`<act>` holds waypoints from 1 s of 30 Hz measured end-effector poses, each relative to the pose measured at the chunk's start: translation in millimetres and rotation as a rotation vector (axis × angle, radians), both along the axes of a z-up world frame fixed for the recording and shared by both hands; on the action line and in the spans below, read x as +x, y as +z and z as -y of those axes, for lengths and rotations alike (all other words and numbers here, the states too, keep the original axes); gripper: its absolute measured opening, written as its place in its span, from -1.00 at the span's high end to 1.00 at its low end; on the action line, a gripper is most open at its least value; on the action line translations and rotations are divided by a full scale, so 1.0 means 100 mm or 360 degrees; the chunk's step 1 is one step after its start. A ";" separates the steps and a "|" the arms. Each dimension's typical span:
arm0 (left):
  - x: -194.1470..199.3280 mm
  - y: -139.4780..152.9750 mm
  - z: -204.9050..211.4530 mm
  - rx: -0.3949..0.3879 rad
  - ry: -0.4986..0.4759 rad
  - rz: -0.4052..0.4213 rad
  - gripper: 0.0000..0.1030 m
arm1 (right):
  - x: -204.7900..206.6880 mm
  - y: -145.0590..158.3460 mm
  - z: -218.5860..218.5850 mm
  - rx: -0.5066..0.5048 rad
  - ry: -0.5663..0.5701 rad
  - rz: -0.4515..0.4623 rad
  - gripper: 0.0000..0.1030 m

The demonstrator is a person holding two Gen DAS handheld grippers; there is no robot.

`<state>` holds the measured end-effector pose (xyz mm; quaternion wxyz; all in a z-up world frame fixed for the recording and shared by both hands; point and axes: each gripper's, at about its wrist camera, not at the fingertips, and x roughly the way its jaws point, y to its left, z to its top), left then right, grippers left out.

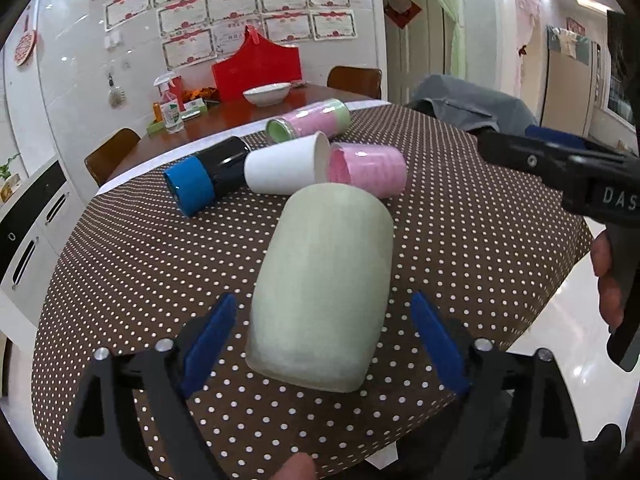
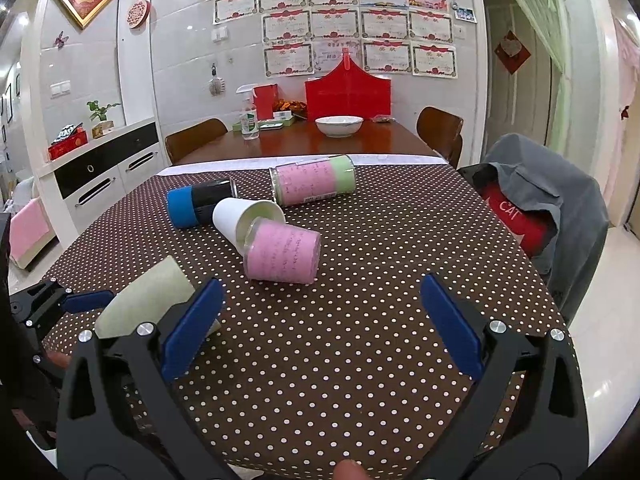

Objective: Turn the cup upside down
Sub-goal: 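Lift the pale green cup with the left tool and pull it back, then grasp the pale green cup with the right tool while the left tool releases it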

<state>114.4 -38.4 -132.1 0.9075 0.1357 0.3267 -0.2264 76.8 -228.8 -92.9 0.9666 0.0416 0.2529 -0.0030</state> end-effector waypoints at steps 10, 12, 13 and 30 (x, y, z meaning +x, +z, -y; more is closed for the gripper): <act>-0.11 0.17 -0.25 -0.0094 0.0088 0.0075 -0.80 | 0.09 0.07 -0.10 0.0030 0.0133 -0.0004 -0.88; -0.14 0.20 -0.29 -0.0106 0.0108 0.0091 -0.80 | 0.11 0.08 -0.12 0.0034 0.0162 -0.0006 -0.88; -0.15 0.23 -0.32 -0.0111 0.0121 0.0100 -0.80 | 0.12 0.09 -0.14 0.0031 0.0184 -0.0008 -0.88; -0.07 0.53 -0.66 -0.0150 0.0317 0.0172 -0.80 | 0.26 0.30 -0.64 -0.0218 0.0775 0.0009 -0.88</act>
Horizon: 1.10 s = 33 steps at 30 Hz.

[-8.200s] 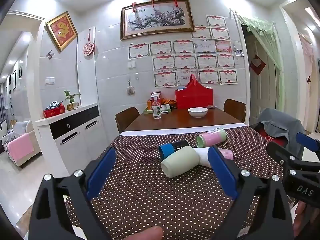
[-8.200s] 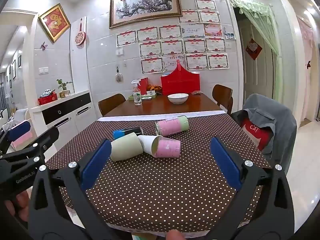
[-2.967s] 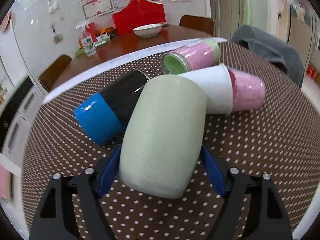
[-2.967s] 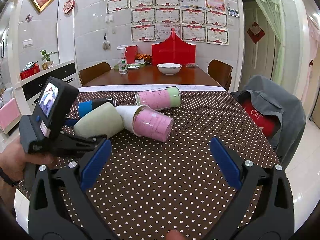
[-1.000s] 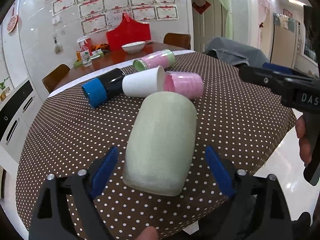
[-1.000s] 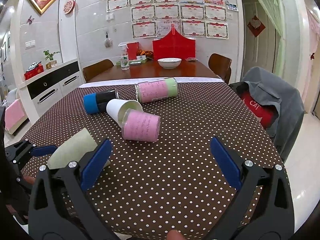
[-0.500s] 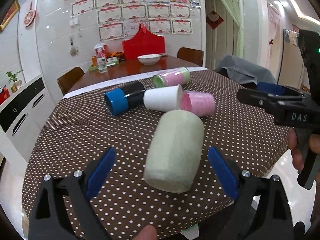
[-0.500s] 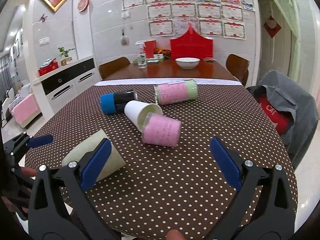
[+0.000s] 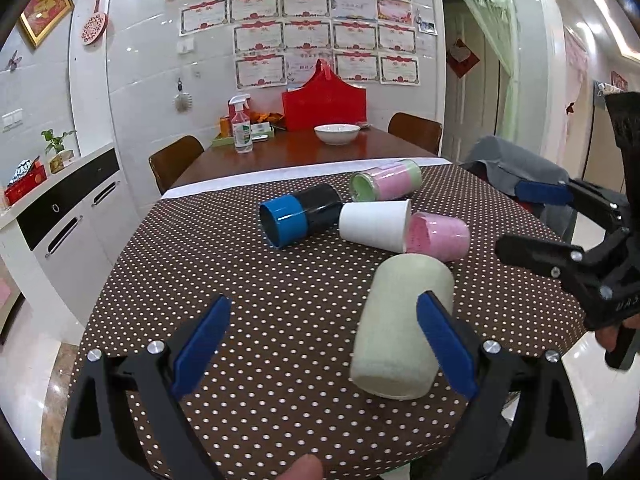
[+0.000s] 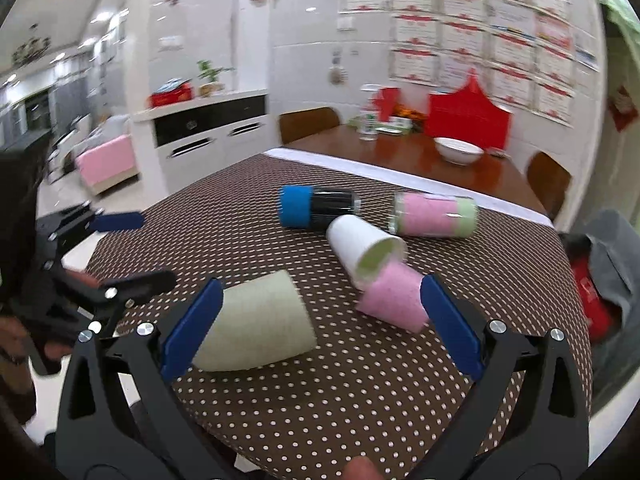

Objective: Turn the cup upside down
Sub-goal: 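Grasp the pale green cup with the right tool while the left tool releases it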

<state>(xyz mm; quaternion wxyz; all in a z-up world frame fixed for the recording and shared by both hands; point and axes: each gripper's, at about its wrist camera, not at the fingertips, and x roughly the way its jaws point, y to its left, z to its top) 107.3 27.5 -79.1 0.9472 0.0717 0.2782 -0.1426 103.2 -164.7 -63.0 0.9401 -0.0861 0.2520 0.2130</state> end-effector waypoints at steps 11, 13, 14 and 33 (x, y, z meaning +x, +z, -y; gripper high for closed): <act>0.13 -0.10 -0.19 0.0033 0.0051 -0.0079 -0.80 | 0.15 -0.17 -0.47 -0.0627 0.0612 -0.0050 -0.88; 0.15 -0.12 -0.21 0.0030 0.0054 -0.0096 -0.80 | 0.17 -0.23 -0.57 -0.0720 0.0748 -0.0079 -0.88; 0.16 -0.13 -0.22 0.0030 0.0057 -0.0104 -0.80 | 0.18 -0.25 -0.61 -0.0765 0.0801 -0.0084 -0.88; 0.35 -0.42 -0.34 0.0050 0.0117 -0.0278 -0.80 | 0.45 -0.61 -1.25 -0.1476 0.1690 -0.0345 -0.77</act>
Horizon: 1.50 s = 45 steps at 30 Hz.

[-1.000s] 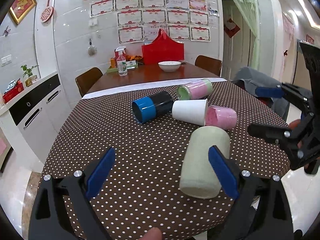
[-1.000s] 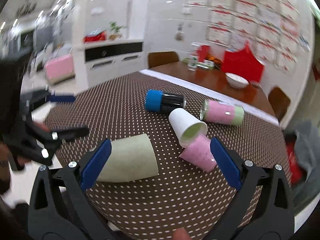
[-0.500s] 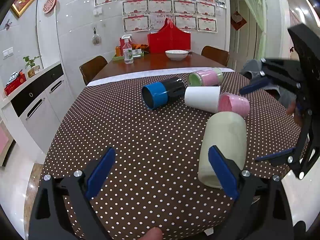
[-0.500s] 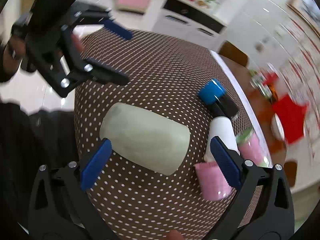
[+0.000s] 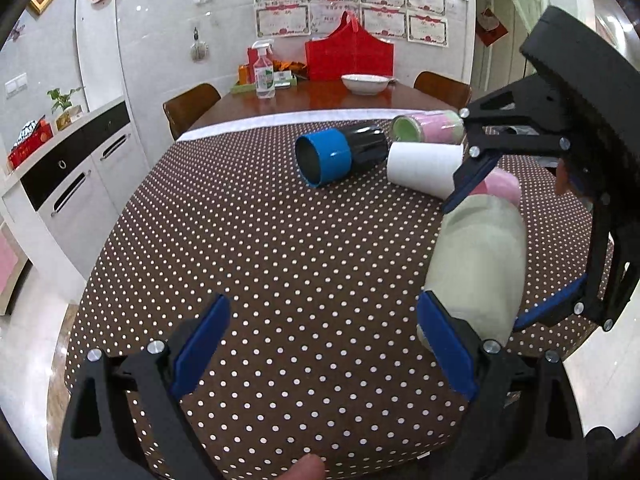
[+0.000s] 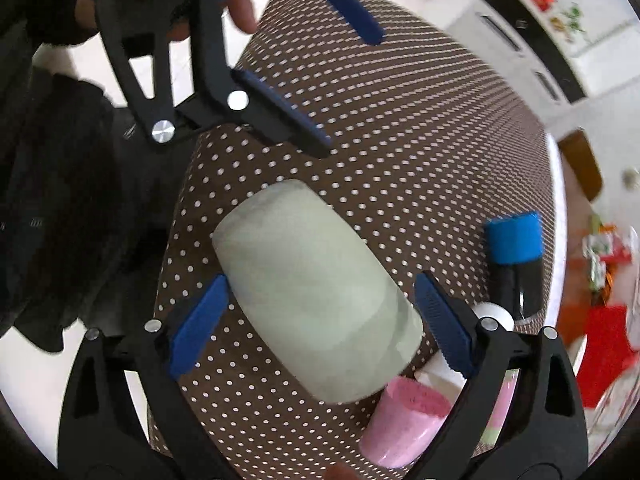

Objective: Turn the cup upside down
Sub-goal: 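Grasp the pale green cup with the right tool while the left tool releases it, then rotate the pale green cup with the right tool so its rim faces down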

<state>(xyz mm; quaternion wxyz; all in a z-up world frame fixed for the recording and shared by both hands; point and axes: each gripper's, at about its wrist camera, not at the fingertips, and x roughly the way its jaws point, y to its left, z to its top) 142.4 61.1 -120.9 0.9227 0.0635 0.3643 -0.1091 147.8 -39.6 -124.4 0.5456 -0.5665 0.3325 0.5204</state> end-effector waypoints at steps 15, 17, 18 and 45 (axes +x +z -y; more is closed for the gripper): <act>0.12 -0.18 -0.10 -0.0051 0.0020 -0.0071 -0.80 | 0.21 -0.30 -0.32 -0.0268 -0.0125 -0.0277 -0.49; 0.11 -0.19 -0.10 -0.0064 0.0018 -0.0072 -0.80 | 0.27 -0.28 -0.30 -0.0232 -0.0211 -0.0315 -0.48; 0.10 -0.19 -0.10 -0.0071 0.0014 -0.0071 -0.80 | 0.29 -0.26 -0.28 -0.0208 -0.0256 -0.0329 -0.48; -0.39 0.18 0.26 -0.0102 -0.0130 0.0179 -0.80 | 0.12 0.19 1.47 0.1913 -0.2099 -0.0151 -0.48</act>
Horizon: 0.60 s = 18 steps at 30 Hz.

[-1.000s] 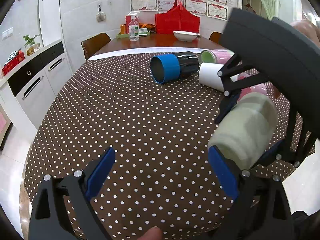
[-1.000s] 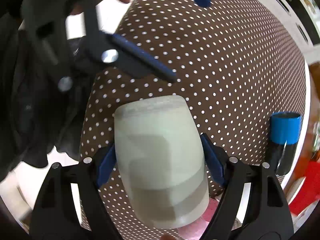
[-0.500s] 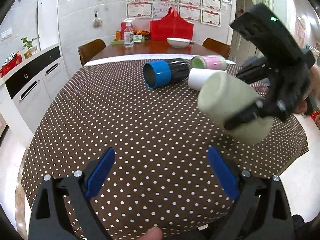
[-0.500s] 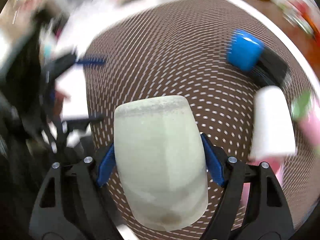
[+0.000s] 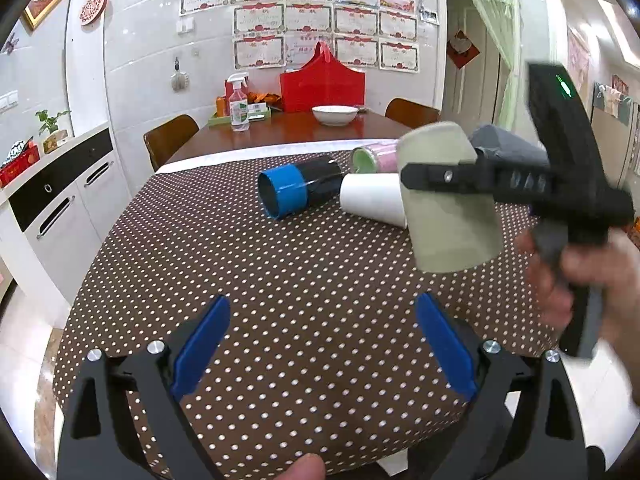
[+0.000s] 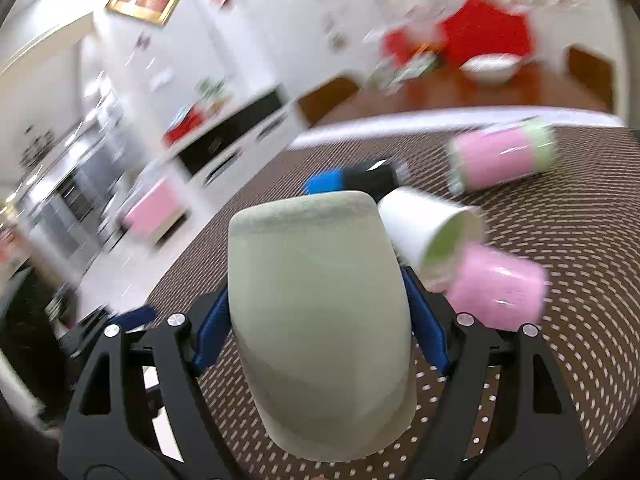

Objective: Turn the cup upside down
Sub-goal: 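Rotate the pale green cup with the right tool so its rim faces down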

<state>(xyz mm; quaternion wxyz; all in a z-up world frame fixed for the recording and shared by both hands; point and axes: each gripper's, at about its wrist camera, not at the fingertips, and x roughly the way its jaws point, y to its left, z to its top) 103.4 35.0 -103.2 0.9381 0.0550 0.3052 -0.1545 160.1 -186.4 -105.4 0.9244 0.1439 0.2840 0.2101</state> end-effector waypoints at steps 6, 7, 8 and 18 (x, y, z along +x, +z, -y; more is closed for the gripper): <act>0.05 0.02 0.07 0.0005 -0.0001 0.0011 -0.80 | -0.09 -0.30 -0.06 0.0038 -0.0290 0.0045 -0.48; 0.07 0.03 0.09 0.0005 0.0001 0.0011 -0.80 | -0.12 -0.31 -0.04 0.0042 -0.0305 0.0044 -0.48; 0.07 0.03 0.09 0.0006 0.0004 0.0012 -0.80 | -0.12 -0.32 -0.05 0.0038 -0.0311 0.0049 -0.48; 0.09 -0.03 0.10 -0.0003 0.0005 -0.0006 -0.80 | -0.07 -0.33 -0.15 0.0011 -0.0319 0.0077 -0.48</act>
